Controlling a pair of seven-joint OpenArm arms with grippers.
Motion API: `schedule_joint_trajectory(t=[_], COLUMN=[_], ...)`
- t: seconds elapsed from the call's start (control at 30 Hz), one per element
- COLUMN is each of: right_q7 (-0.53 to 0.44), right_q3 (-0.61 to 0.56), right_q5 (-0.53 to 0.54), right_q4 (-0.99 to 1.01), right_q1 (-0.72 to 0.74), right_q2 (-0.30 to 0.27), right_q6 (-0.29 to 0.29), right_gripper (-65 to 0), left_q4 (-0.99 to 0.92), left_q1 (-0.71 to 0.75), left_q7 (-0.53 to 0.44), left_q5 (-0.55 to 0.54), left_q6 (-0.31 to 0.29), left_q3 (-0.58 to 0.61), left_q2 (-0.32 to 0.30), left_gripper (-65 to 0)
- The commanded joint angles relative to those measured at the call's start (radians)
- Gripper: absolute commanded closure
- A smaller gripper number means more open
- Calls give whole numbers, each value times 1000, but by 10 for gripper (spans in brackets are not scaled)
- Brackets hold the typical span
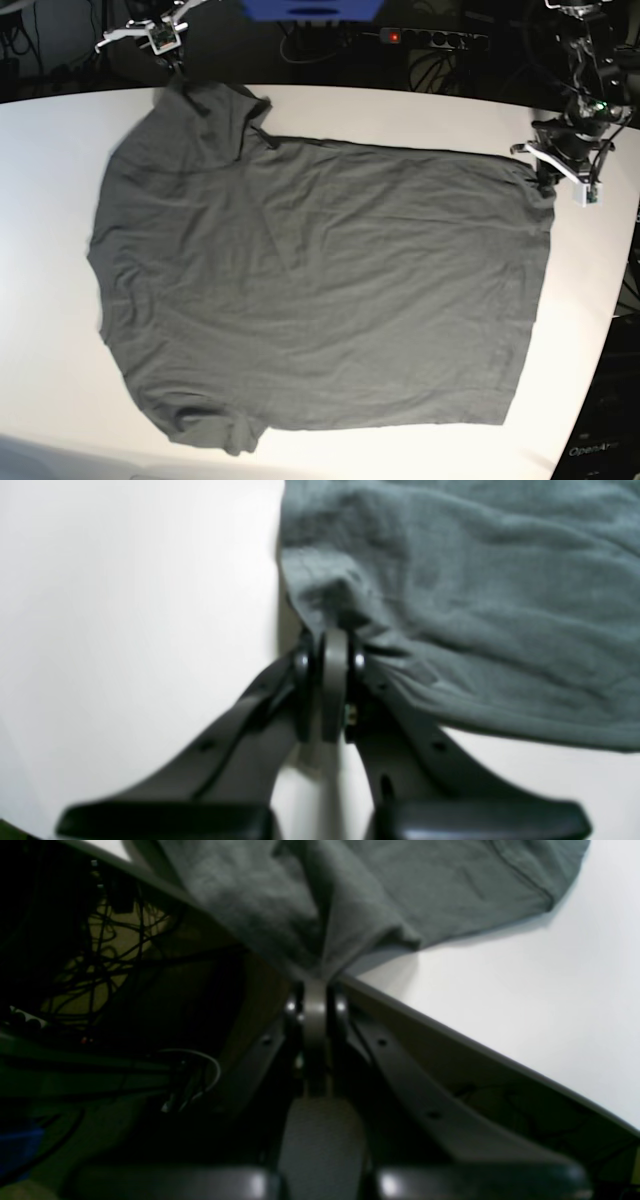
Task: Fold the T-shirt properly
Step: 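Reach the left gripper to the opposite shoulder corner and grasp it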
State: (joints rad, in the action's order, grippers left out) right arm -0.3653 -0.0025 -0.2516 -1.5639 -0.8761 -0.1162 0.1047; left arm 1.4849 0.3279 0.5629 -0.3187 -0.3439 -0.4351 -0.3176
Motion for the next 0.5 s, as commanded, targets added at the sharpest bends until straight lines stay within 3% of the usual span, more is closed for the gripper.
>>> schedule_joint_trajectory(t=[0.0, 0.47], right_q7=[-22, -25], right_q3=[2, 9], right_q5=[8, 7], right_q4=[-14, -155], right_q1=[-15, -58], right_q2=[-6, -12], right_q6=[-4, -4], right_gripper=[-3, -4], left_q4=[24, 171], left_q1=[6, 61], left_q7=[4, 10], left_q5=[6, 2], left_q6=[-2, -2], left_q3=[-5, -8], left_q2=[1, 13], left_gripper=[-24, -24])
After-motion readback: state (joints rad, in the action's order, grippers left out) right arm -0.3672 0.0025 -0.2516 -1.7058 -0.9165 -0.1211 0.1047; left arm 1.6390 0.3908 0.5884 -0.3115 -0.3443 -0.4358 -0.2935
